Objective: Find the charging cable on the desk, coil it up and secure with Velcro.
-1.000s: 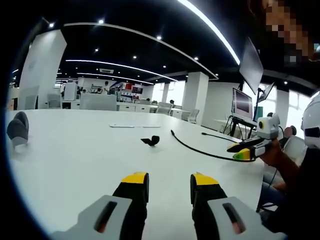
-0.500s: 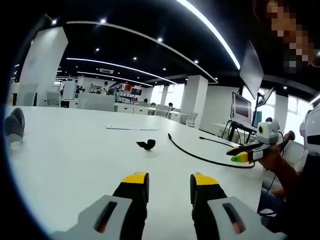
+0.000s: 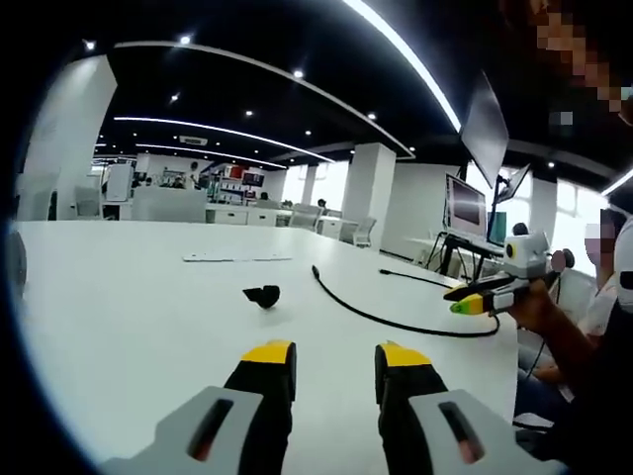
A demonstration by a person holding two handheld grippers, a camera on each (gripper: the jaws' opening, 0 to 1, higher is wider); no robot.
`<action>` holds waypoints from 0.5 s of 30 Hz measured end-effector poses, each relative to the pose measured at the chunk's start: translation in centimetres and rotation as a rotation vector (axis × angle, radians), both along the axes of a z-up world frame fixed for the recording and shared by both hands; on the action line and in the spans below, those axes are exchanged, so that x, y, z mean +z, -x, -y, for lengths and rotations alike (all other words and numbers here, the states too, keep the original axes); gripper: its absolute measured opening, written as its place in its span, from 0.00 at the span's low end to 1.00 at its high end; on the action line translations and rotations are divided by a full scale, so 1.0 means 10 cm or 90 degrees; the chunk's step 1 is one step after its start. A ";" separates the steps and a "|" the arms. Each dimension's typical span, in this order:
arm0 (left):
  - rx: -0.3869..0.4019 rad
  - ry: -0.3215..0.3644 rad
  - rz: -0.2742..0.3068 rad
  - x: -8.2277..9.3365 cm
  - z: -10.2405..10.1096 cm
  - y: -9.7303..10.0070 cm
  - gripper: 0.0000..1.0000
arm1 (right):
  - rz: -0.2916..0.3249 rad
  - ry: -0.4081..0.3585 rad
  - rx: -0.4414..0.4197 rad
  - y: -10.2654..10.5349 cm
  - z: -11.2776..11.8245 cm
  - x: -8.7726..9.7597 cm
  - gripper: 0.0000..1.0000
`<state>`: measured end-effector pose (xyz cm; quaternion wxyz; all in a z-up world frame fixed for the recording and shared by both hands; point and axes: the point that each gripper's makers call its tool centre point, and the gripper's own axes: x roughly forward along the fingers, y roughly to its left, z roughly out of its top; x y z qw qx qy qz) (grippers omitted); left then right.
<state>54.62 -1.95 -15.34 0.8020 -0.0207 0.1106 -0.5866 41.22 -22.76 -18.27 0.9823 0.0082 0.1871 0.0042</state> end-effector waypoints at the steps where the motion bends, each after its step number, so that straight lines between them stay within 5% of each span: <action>1: -0.002 0.000 0.000 0.00 0.03 0.00 0.32 | 0.001 -0.002 -0.004 0.00 0.02 0.01 0.34; 15: -0.043 -0.013 0.012 0.00 0.56 -0.06 0.31 | -0.001 0.006 -0.049 0.02 0.33 0.05 0.32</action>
